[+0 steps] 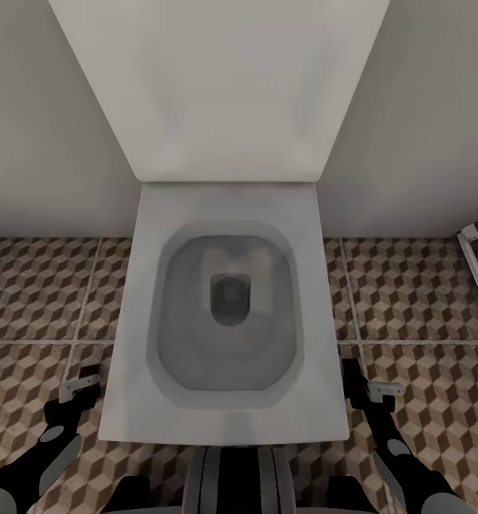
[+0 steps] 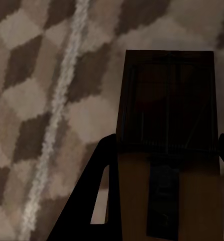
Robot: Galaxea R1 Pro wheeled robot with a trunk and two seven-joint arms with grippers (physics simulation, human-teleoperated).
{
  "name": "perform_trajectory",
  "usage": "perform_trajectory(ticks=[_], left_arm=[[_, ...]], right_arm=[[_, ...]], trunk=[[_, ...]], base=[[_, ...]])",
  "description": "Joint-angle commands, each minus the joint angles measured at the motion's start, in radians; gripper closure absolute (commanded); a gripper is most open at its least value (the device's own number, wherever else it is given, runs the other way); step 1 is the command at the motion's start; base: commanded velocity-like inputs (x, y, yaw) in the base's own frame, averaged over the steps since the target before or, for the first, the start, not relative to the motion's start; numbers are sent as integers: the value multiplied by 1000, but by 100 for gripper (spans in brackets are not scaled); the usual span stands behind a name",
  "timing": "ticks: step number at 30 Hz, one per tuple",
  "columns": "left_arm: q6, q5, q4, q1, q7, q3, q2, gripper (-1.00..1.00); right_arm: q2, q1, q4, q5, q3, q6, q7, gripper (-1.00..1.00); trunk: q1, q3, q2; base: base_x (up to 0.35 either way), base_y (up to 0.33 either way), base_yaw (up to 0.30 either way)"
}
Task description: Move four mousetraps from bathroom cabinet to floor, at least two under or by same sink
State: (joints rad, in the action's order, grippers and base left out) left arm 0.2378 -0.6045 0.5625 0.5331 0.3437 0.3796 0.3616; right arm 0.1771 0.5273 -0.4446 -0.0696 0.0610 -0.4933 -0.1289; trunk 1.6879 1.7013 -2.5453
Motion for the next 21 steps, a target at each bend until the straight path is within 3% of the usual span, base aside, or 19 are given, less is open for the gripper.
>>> perform_trajectory(ticks=[1, 21], left_arm=[[5, -8, 0, 1, 8, 9, 1, 100], [5, -8, 0, 1, 8, 9, 0, 100]], right_arm=[[1, 0, 1, -10, 6, -4, -1, 100], [1, 0, 1, -10, 6, -4, 0, 100]], trunk=[[0, 0, 0], [0, 0, 0]], base=[[0, 0, 0], [0, 0, 0]])
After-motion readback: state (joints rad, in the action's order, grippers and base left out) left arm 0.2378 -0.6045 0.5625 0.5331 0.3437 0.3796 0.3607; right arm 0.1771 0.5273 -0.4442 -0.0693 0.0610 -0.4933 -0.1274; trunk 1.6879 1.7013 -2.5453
